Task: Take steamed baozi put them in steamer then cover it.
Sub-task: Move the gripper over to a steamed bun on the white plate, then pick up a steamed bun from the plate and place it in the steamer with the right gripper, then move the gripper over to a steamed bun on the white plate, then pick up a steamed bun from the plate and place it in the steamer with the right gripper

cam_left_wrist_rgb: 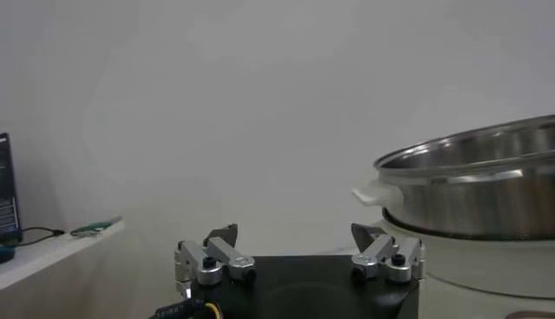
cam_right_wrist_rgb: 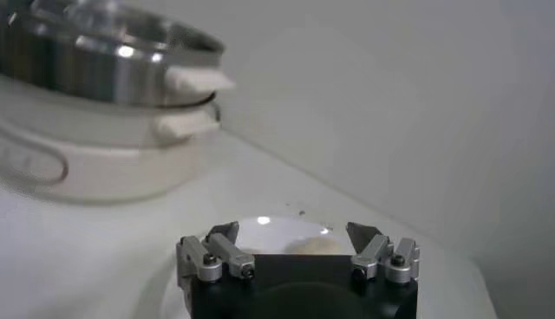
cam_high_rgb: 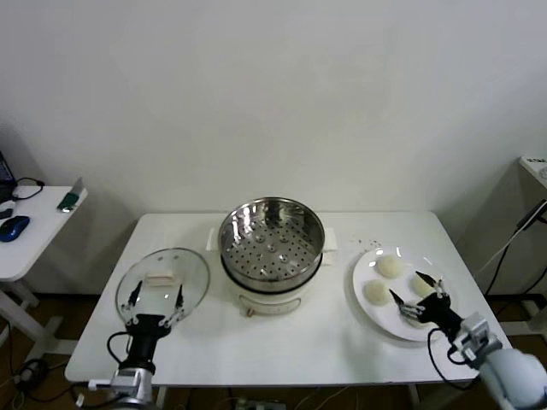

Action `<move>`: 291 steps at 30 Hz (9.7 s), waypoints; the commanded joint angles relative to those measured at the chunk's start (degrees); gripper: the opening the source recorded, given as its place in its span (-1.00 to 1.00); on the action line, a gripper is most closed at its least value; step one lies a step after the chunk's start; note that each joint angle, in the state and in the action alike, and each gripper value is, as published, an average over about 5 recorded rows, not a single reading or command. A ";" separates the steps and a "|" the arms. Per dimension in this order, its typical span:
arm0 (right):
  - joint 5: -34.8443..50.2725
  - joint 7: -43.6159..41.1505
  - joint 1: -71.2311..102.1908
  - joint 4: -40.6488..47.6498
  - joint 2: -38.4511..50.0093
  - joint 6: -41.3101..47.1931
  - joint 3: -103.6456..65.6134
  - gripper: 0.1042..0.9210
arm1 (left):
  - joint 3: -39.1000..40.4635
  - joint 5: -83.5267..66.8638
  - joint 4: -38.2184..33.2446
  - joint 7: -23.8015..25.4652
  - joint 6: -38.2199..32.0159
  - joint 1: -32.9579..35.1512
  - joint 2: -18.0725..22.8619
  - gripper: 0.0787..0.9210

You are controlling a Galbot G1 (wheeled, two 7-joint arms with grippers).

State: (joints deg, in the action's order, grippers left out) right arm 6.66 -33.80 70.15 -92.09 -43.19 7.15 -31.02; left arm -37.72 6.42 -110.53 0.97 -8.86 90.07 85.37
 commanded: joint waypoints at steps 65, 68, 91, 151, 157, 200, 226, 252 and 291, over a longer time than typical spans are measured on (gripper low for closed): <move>-20.65 -32.05 -73.94 62.87 -19.02 -8.07 75.08 0.70 | -0.50 -0.72 2.66 -3.15 -0.31 0.34 -3.25 0.77; -20.81 -32.52 -73.96 62.96 -18.83 -8.53 74.58 0.60 | -0.49 -0.72 2.66 -3.30 -0.27 0.32 -3.26 0.77; -6.27 -37.35 -103.96 43.06 -14.69 -20.81 102.98 0.45 | -0.35 -0.60 2.14 -3.24 -1.12 3.01 -3.50 0.77; -48.59 -27.87 -88.64 49.79 -46.68 -47.96 91.49 0.65 | -0.52 -2.04 2.54 -2.68 -2.43 6.15 -4.64 0.77; -47.77 -29.14 -90.94 47.30 -44.64 -48.24 89.63 0.76 | -0.54 -1.93 2.32 -2.68 -2.20 5.99 -4.80 0.77; 7.76 -26.81 -89.40 18.02 10.74 5.38 107.28 0.76 | 0.05 0.53 -1.04 -2.86 -0.39 6.97 -3.74 0.77; 4.65 -25.80 -79.46 35.71 -6.70 4.66 98.38 0.76 | -0.76 -0.08 0.95 -2.85 -0.96 7.19 -4.01 0.77; 4.37 -29.50 -80.57 36.49 -6.10 2.28 98.88 0.51 | -1.20 -0.50 0.65 -3.16 -1.31 7.75 -3.72 0.77; 43.21 -24.32 -112.09 38.88 -38.81 10.34 117.13 0.49 | 0.82 -0.28 -3.87 -3.25 -1.36 9.63 -3.71 0.77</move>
State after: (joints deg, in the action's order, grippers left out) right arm 44.52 -60.23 -43.71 -56.82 -68.50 15.44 86.05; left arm -36.95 5.96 -113.84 -2.26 -9.99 99.10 81.56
